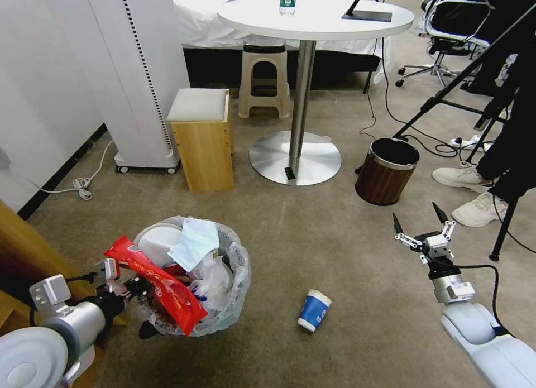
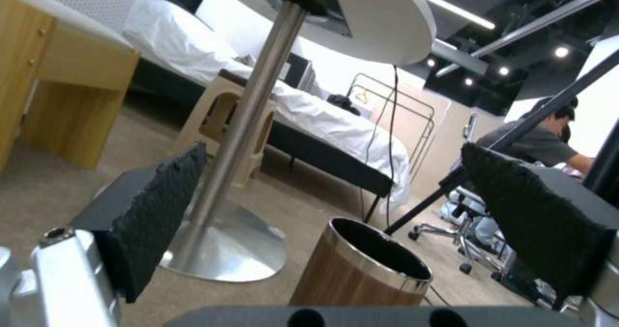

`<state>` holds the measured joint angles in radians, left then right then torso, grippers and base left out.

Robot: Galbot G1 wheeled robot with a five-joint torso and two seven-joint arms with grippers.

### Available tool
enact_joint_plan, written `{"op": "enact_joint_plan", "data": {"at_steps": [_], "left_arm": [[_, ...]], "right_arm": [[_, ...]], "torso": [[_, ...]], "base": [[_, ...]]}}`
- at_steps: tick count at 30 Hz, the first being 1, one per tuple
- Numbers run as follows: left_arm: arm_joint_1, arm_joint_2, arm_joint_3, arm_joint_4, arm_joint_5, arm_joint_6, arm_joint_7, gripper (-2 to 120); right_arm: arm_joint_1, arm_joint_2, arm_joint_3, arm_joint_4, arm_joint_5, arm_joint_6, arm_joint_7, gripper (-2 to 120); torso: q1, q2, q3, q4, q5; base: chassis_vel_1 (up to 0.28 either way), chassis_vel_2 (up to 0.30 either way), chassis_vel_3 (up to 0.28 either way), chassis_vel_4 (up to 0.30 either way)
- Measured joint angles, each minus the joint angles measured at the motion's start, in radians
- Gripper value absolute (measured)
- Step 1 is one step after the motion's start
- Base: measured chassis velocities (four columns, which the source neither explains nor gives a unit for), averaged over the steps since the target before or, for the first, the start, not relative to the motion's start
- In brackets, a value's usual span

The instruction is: Pick up the trash bin and place the garbage on the floor into it.

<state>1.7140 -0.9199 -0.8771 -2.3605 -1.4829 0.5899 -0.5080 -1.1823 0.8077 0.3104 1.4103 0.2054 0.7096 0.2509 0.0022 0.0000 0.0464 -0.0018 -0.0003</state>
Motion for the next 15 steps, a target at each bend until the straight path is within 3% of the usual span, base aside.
{"op": "enact_joint_plan", "data": {"at_steps": [9, 15], "left_arm": [[-0.001, -0.001, 0.002, -0.002, 0.000, -0.001, -0.001, 0], [0.003, -0.001, 0.001, -0.003, 0.000, -0.001, -0.001, 0]], "right_arm": [[0.022, 0.003, -0.015, -0.007, -0.002, 0.036, 0.002, 100], [0.024, -0.009, -0.034, 0.000, 0.003, 0.027, 0.002, 100]], "torso": [[0.000, 0.000, 0.000, 0.0000, 0.0003], [0.000, 0.000, 0.000, 0.0001, 0.0003]], "base": [[-0.085, 0.081, 0.084, -0.090], [-0.005, 0.003, 0.008, -0.009]]}}
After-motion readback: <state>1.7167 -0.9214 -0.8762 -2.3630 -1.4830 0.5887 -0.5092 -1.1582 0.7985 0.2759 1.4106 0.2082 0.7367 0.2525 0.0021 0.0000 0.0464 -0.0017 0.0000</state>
